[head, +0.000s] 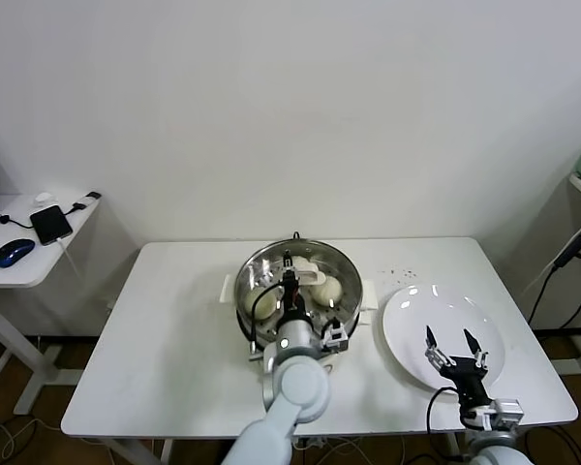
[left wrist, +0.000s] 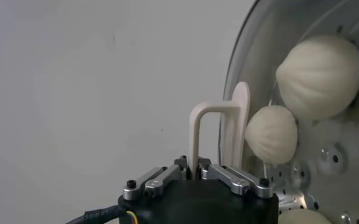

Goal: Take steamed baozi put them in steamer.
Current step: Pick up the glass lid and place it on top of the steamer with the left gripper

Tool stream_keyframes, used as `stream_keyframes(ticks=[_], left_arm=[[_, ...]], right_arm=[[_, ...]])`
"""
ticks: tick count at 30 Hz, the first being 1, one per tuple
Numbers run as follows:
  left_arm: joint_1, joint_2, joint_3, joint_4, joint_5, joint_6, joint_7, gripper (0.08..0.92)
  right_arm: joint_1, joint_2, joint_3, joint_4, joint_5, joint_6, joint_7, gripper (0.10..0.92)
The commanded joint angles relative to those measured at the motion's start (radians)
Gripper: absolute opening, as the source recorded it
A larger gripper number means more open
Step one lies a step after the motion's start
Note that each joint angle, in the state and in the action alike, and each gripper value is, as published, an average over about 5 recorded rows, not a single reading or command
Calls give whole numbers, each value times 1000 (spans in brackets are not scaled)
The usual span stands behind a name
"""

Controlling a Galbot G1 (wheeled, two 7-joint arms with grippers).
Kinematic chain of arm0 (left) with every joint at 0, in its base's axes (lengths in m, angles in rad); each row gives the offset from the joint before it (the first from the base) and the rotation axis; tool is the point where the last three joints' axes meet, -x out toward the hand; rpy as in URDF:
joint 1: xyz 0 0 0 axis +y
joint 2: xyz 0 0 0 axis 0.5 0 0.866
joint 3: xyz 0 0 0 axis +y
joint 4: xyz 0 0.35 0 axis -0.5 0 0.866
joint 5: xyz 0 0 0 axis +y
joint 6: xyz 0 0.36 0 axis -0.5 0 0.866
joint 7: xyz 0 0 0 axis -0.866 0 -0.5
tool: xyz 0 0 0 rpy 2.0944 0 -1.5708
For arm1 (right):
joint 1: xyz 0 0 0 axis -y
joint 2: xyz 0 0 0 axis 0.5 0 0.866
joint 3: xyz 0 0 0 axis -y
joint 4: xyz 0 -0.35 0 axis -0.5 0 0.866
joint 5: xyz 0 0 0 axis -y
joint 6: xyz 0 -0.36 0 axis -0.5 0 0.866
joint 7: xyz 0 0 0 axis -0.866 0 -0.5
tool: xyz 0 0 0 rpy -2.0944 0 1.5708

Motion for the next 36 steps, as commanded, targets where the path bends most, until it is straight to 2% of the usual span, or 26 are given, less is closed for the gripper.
stream_keyframes(ticks=[1, 21, 36], left_arm=[[-3, -49, 3, 9, 19, 3, 17, 170], [-15, -49, 23, 7, 33, -19, 81, 167], [-10, -49, 24, -1, 26, -56, 81, 173]], right_arm=[[0, 0, 0, 1, 0, 1, 0, 823], [9, 0, 1, -11, 2, 4, -2, 823], [17, 3, 1, -19, 2, 4, -2, 823]])
